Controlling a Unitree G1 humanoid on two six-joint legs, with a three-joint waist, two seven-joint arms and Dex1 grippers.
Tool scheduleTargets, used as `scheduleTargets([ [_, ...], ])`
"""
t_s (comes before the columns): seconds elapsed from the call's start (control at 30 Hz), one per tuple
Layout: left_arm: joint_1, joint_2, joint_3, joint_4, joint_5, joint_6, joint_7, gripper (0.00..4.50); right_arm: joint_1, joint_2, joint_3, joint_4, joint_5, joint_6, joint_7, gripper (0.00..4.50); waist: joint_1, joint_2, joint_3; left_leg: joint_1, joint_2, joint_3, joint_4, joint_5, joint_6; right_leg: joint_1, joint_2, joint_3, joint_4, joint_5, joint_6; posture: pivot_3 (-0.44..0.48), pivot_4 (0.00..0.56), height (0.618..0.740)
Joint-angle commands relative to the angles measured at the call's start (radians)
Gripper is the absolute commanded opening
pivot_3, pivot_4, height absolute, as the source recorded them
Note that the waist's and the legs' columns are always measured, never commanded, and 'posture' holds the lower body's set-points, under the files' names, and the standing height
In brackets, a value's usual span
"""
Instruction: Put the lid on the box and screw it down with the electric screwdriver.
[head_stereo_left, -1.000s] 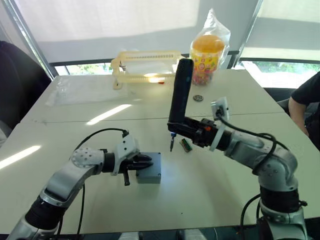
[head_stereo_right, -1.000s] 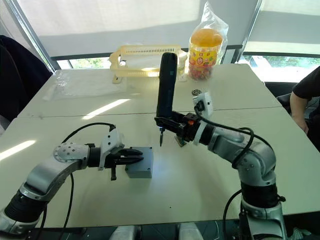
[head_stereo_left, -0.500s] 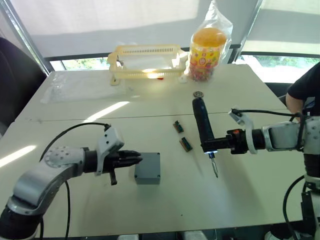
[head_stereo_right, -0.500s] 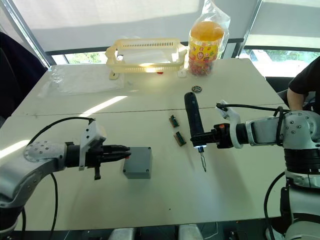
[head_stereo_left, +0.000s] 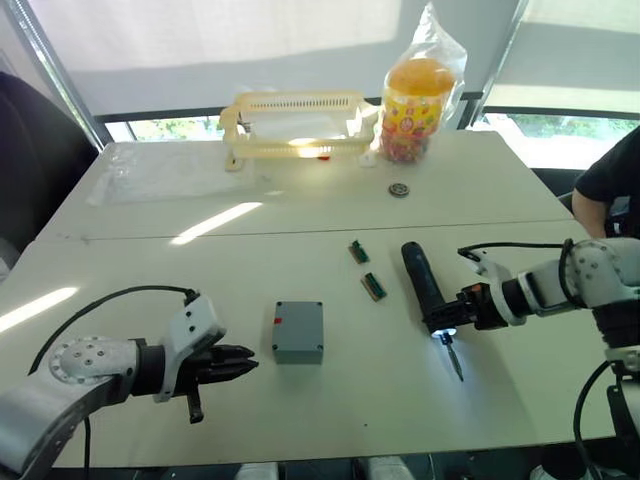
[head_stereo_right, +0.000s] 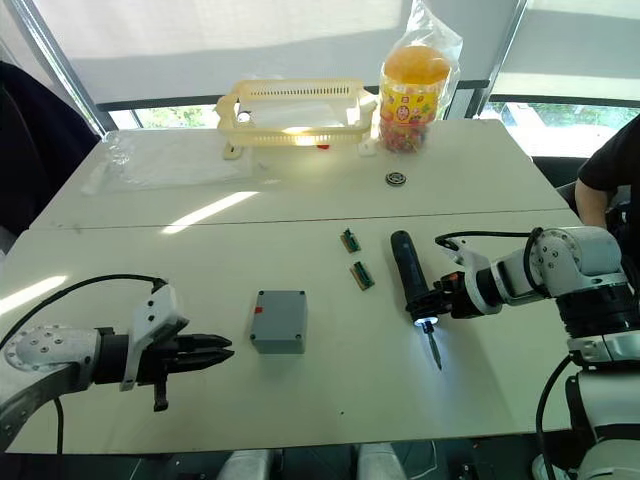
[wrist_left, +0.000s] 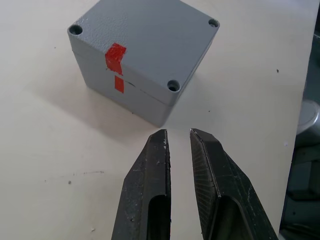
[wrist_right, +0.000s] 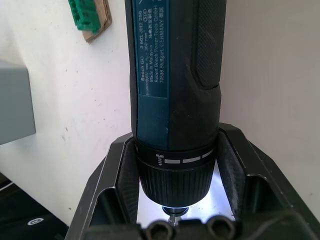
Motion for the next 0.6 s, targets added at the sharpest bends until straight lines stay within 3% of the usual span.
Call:
scheduleTargets([
  [0.03, -0.004, -0.017, 0.017, -0.017, 0.006, -0.022, 0.037, 0.67, -0.017, -0.006, 0.025, -0.006, -0.089, -0.032, 0.031, 2.29, 0.000, 0.000, 0.000, 0.000, 0.000, 0.000, 0.000, 0.000, 0.000, 0.000, 0.000, 0.000, 0.000, 0.000, 0.000, 0.000, 0.150, 0.740],
  [0.2, -0.031, -0.025, 0.007, 0.018, 0.008, -0.026, 0.063, 0.67, -0.008, 0.001, 0.038, -0.023, -0.177, -0.085, 0.041, 4.44, 0.000, -0.005, -0.003, 0.002, 0.000, 0.000, 0.001, 0.000, 0.000, 0.003, 0.000, 0.000, 0.000, 0.000, 0.001, 0.000, 0.150, 0.740],
  [0.3, -0.053, -0.032, -0.003, 0.047, 0.013, -0.034, 0.073, 0.67, 0.003, 0.001, 0.033, -0.062, -0.225, -0.146, 0.048, 4.44, 0.003, -0.005, -0.003, 0.002, 0.000, -0.001, 0.004, 0.000, 0.000, 0.005, 0.000, -0.001, 0.000, 0.000, 0.000, 0.000, 0.150, 0.740],
  [0.47, -0.083, -0.077, -0.021, 0.122, 0.054, -0.070, 0.110, 0.67, 0.001, -0.025, 0.000, -0.169, -0.363, -0.472, 0.111, 4.44, 0.002, -0.003, -0.002, 0.001, 0.000, 0.000, 0.005, 0.000, 0.000, 0.004, -0.001, 0.000, 0.000, 0.001, 0.002, 0.000, 0.150, 0.740],
  [0.6, -0.099, -0.112, -0.045, 0.162, 0.077, -0.095, 0.123, 0.67, 0.050, -0.006, -0.121, -0.353, -0.265, -0.562, 0.254, 4.44, 0.001, -0.002, -0.001, 0.001, 0.000, 0.000, 0.003, 0.000, 0.000, 0.002, 0.000, 0.000, 0.001, 0.003, 0.007, 0.000, 0.150, 0.740],
])
